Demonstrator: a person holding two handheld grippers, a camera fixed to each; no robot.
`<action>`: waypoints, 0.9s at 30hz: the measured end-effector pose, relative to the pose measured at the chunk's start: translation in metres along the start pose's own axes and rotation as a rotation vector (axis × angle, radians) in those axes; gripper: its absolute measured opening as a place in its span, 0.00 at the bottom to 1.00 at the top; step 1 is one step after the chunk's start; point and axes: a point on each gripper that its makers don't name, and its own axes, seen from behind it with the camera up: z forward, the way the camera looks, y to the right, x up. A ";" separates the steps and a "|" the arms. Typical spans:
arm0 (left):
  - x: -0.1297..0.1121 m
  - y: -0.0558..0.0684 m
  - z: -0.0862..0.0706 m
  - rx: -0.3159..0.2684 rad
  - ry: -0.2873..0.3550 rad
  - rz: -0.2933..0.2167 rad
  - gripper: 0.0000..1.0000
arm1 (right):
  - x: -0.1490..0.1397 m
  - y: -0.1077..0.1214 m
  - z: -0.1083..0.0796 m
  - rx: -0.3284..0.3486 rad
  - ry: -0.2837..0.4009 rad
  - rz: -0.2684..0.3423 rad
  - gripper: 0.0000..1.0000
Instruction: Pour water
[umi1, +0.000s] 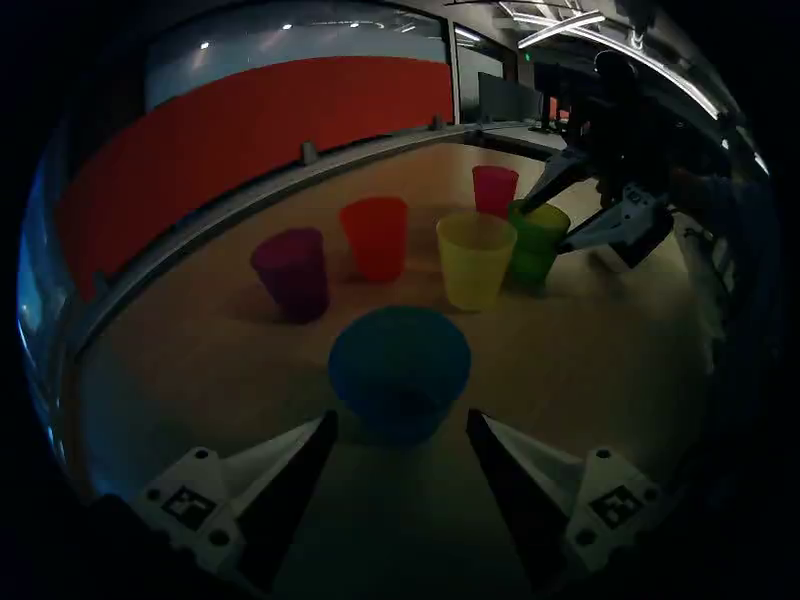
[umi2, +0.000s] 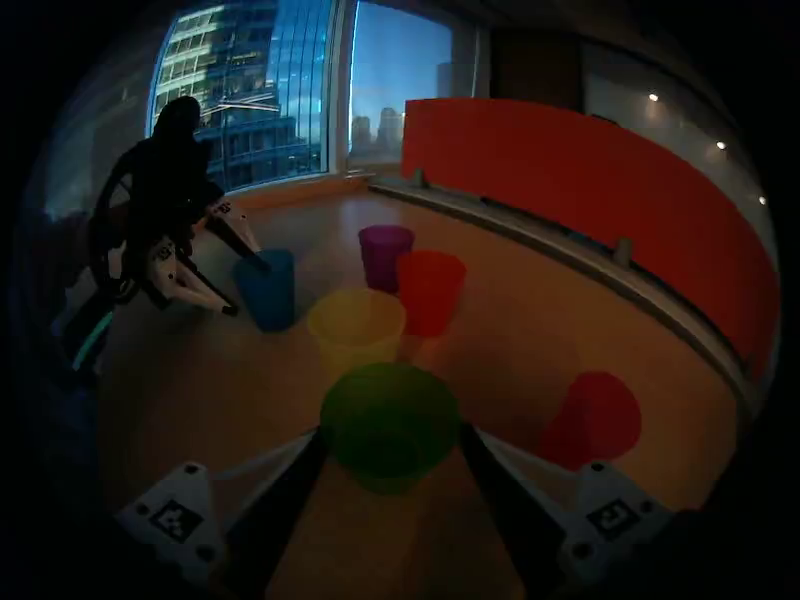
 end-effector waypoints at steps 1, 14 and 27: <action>0.000 0.000 -0.001 0.002 0.001 -0.002 0.96 | -0.001 0.000 -0.002 -0.003 0.001 0.000 1.00; -0.004 -0.005 -0.028 0.056 0.044 -0.051 0.96 | -0.015 0.014 -0.038 -0.079 0.033 0.049 1.00; 0.007 -0.020 -0.063 0.162 0.158 -0.117 0.96 | -0.006 0.029 -0.075 -0.193 0.142 0.119 1.00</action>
